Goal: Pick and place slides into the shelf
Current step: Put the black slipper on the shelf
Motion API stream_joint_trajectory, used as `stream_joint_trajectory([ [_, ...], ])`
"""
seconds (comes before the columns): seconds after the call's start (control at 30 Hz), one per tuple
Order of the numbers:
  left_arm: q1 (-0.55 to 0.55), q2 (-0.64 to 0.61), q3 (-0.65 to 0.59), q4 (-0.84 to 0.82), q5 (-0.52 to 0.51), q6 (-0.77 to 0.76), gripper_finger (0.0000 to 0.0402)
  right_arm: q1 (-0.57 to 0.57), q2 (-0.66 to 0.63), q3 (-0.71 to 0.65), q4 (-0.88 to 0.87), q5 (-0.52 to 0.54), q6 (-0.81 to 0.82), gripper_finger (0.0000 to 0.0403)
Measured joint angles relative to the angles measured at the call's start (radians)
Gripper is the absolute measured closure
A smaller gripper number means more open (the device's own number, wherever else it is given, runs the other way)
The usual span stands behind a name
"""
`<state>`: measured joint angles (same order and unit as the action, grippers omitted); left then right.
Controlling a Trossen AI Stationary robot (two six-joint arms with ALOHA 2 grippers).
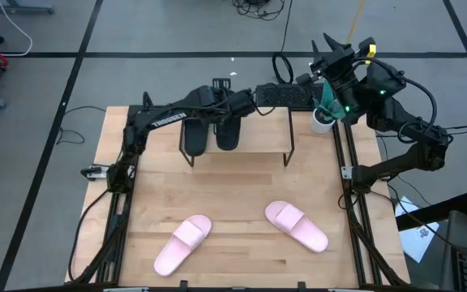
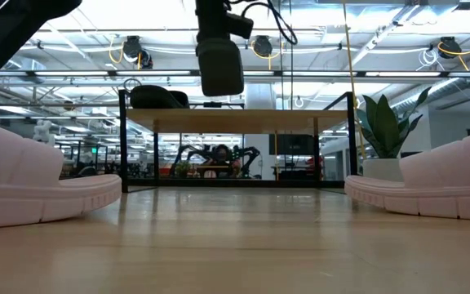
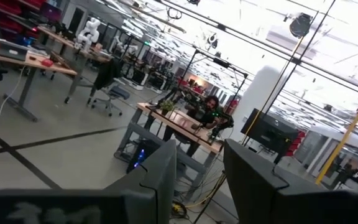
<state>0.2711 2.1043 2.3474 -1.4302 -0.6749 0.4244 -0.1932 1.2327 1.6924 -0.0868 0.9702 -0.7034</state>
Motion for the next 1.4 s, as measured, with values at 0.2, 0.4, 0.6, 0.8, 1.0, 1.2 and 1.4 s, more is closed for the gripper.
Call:
stream_joint_trajectory([
  [0.2, 0.001, 0.006, 0.000, 0.022, 0.001, -0.016, 0.0401, 0.000, 0.000, 0.000, -0.001, 0.000, -0.021, 0.0277],
  [0.4, 0.001, 0.006, -0.006, 0.043, 0.040, -0.052, 0.0401, 0.000, 0.000, 0.000, -0.001, 0.000, -0.027, 0.0277],
  [0.6, 0.003, 0.008, -0.074, 0.057, 0.038, -0.042, 0.0401, 0.000, 0.000, 0.000, -0.001, 0.001, -0.043, 0.0277],
  [0.8, 0.003, 0.008, -0.129, 0.114, -0.005, -0.019, 0.0402, 0.000, 0.000, 0.000, -0.002, 0.001, -0.046, 0.0277],
  [1.0, 0.008, 0.006, -0.153, 0.127, 0.000, -0.019, 0.0401, 0.000, 0.000, 0.000, -0.015, 0.001, -0.049, 0.0277],
  [1.2, 0.020, 0.006, -0.164, 0.124, -0.003, -0.031, 0.0401, 0.000, 0.000, 0.000, -0.023, 0.001, -0.054, 0.0277],
  [1.4, 0.018, 0.004, -0.163, 0.125, 0.000, -0.021, 0.0401, 0.000, 0.000, 0.000, -0.023, 0.002, -0.071, 0.0277],
])
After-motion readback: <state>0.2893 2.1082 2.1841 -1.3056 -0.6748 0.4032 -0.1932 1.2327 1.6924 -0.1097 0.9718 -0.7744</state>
